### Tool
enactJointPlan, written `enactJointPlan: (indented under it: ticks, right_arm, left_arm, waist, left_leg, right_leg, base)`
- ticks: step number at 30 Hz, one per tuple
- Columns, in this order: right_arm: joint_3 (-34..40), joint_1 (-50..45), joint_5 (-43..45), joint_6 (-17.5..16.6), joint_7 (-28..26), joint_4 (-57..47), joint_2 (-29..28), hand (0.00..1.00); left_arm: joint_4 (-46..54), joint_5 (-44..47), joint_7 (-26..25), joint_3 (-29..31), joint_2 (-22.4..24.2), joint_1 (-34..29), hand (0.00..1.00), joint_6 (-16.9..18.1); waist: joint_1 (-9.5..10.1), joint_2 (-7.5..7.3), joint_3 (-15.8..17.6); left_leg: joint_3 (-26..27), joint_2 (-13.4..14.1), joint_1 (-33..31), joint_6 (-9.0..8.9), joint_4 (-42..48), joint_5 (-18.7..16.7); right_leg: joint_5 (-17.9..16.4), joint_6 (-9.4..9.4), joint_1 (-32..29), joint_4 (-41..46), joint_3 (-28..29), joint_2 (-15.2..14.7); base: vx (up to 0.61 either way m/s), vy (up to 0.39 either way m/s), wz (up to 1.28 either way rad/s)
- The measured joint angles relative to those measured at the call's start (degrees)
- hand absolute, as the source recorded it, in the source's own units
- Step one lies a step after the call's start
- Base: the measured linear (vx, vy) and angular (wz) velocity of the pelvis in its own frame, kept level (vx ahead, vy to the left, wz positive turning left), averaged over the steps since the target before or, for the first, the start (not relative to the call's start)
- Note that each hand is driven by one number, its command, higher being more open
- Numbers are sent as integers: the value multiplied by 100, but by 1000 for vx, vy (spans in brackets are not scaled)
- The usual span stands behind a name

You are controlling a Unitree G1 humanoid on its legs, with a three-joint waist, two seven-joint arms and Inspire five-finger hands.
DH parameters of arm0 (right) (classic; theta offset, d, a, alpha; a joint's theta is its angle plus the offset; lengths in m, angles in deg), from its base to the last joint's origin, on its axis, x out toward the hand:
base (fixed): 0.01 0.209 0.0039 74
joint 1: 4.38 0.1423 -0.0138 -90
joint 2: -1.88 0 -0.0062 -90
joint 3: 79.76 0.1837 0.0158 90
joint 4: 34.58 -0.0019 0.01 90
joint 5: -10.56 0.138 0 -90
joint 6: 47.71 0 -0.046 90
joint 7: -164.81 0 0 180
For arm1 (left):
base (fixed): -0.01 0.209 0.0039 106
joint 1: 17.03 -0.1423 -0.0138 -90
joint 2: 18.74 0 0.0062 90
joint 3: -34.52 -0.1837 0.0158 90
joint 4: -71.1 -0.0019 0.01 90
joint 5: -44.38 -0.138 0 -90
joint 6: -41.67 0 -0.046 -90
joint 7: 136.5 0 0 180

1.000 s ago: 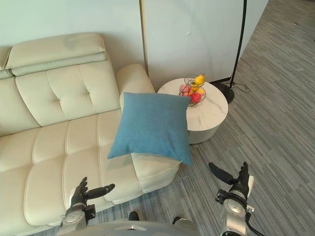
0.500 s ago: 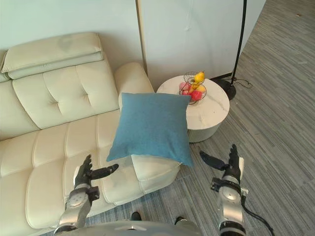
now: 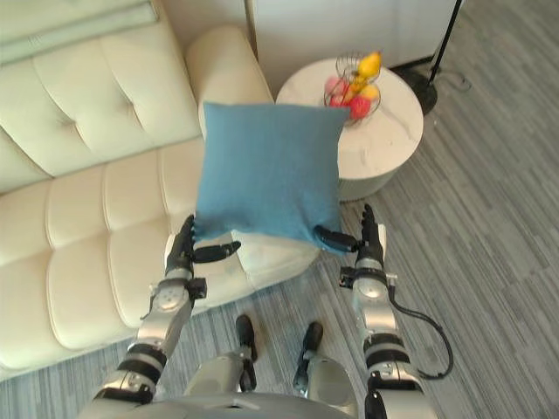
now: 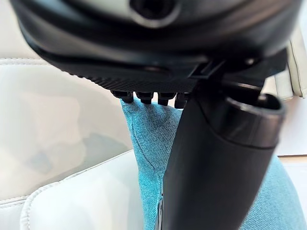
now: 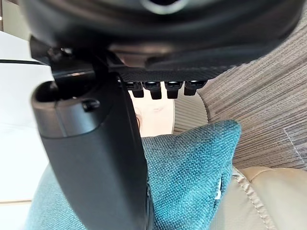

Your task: Pick up cushions and gather them together orderly.

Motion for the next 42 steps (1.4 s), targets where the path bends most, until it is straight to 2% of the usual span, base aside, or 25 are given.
enactJointPlan:
  ticks: [3,7,13,16,20,24,29,35,38,41,42]
  right_arm:
    - [-98,510,216,1,111,110,15,0]
    - [-278,867,339,5,196,218,62,0]
    - [-316,1070,452,0,207,202,136,0]
    - [-410,1079,496,-16,205,-5,136,0]
    - [-409,994,648,-23,216,-284,199,0]
    - [-412,226,624,-22,167,-1011,260,0]
    - [-417,-592,367,-17,-73,-1700,246,0]
    - [-409,-1562,307,-14,-284,-2466,0,0]
    - [-399,-1849,308,-14,-296,-2684,-74,0]
    - [-386,-2101,308,-15,-296,-2868,-142,0]
    - [-386,-2147,309,-15,-294,-2888,-206,0]
  left_arm:
    - [0,164,-180,-33,-21,467,0,-1]
    - [-1,295,-311,-49,-137,774,0,-1]
    - [53,514,-303,-80,-370,921,0,10]
    - [307,519,-290,-296,-357,920,0,28]
    - [631,633,-205,-305,-261,864,0,32]
    - [1417,663,-38,-485,-218,215,0,63]
    - [1941,662,134,-527,-173,-526,0,75]
    - [2549,662,285,-526,78,-1411,0,74]
    - [2586,663,309,-531,232,-1540,0,74]
    - [2589,663,330,-538,270,-1583,0,75]
    - [2593,666,330,-530,250,-1595,0,78]
  waist:
    - [13,-6,278]
    - [51,-8,340]
    - [94,-8,341]
    - [116,-8,341]
    - [105,-8,341]
    - [77,-10,339]
    - [46,-23,313]
    - [20,-68,15]
    - [-43,-97,-16]
    - [-142,-122,-66]
    - [-155,-174,-104]
  left_leg:
    - [28,47,-373,35,242,-24]
    - [31,91,-666,54,351,-8]
    - [20,83,-747,56,395,-9]
    - [15,74,-752,58,393,-8]
    - [15,56,-630,58,370,-7]
    - [20,50,-133,54,153,-9]
    - [92,28,350,25,-37,-29]
    - [313,-19,833,17,-209,-72]
    - [291,-94,944,80,13,-218]
    - [127,-164,898,194,209,-391]
    - [55,-195,888,197,208,-400]
  right_leg:
    - [89,-45,-314,63,54,-8]
    - [109,-70,-615,177,69,-23]
    - [109,-70,-683,214,69,-45]
    - [109,-70,-685,215,69,-53]
    - [106,-67,-576,209,118,-49]
    - [52,-26,-156,131,293,-37]
    - [38,-5,273,-14,367,-14]
    - [-4,64,560,6,555,-32]
    - [-393,189,406,854,557,-258]
    - [-629,412,347,1384,748,-406]
    - [-947,398,318,1757,1071,-405]
  base:
    - [-109,-2,-8]
    - [-58,3,-2]
    - [0,0,0]
    - [0,0,0]
    - [9,3,0]
    - [50,15,1]
    - [18,2,-6]
    - [19,22,-17]
    - [-33,43,8]
    - [-62,39,33]
    - [-59,-17,38]
